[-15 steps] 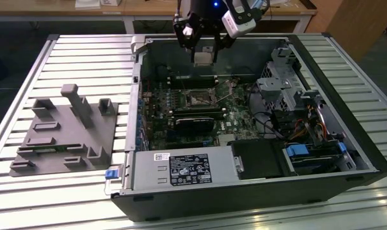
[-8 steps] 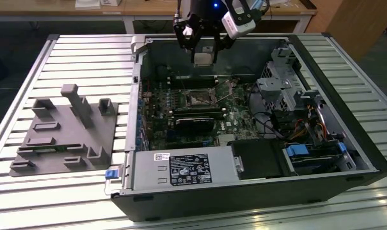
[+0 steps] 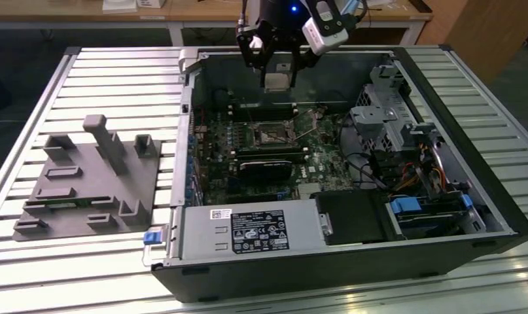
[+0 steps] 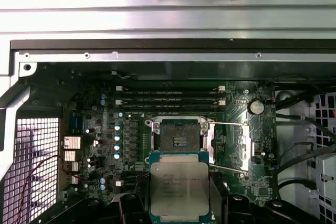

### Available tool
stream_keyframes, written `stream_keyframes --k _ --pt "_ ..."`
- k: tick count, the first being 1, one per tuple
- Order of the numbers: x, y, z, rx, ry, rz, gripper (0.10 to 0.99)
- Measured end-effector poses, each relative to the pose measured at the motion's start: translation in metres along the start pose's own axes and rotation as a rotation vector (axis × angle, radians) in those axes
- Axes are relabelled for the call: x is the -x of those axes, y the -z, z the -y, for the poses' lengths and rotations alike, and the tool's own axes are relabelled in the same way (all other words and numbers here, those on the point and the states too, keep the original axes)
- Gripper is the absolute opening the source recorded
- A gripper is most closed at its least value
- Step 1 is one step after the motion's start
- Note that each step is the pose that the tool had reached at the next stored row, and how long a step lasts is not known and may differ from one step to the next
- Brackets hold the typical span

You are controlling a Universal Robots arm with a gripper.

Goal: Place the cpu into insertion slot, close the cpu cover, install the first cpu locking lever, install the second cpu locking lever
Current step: 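Place the cpu into insertion slot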

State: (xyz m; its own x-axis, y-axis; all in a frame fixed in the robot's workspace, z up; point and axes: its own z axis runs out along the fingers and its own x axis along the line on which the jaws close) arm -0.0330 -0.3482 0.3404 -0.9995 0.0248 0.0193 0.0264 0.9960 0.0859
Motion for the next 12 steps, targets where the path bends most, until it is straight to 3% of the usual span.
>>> stream_keyframes --k 7,12 --pt "0.0000 -0.0030 0.0003 0.000 0.000 0.0001 0.541" --pt "0.0002 -0.0092 0.0008 0.000 0.000 0.0001 0.541"
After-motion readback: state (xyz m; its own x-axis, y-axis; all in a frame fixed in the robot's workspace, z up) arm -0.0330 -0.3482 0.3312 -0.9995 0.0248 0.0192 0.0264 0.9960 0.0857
